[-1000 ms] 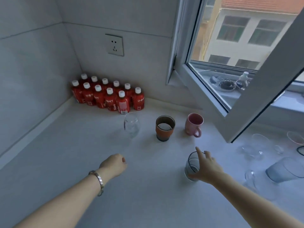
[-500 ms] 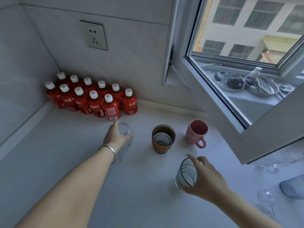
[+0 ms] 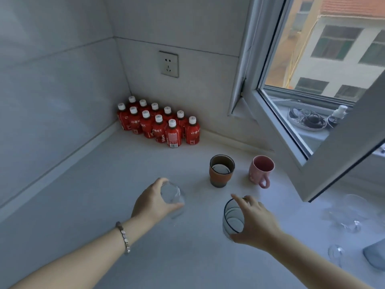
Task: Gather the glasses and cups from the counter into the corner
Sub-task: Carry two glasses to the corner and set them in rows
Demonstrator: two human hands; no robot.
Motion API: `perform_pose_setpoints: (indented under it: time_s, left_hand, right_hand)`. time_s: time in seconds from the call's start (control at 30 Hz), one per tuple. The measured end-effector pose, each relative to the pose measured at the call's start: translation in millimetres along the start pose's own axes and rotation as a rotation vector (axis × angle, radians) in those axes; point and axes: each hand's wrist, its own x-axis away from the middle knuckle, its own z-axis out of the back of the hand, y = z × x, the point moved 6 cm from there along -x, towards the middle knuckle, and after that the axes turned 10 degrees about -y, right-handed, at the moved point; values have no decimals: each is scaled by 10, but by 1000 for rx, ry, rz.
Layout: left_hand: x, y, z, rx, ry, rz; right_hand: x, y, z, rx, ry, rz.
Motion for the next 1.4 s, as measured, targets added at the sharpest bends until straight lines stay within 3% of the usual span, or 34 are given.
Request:
perform_pose_setpoints:
  time_s: [0.2, 0.4, 0.87, 1.13, 1.4]
  left_hand:
    - [1607, -372, 47, 19, 122, 86]
    - [3398, -991, -16, 82, 288, 284]
    - [6847, -2766, 363, 177, 593, 829]
    - [8281, -4273, 995, 253, 677, 983]
    - [8949, -5731, 1821, 267, 743, 957]
  right_hand:
    - [603, -594, -271, 125, 11, 248]
    - [1389, -1405, -880, 235, -62, 472]
    - [3277, -4049, -2711, 532, -294, 988]
    - [4037, -5743, -3794, 563, -335, 1082]
    - [4403, -6919, -4572, 530, -379, 1053]
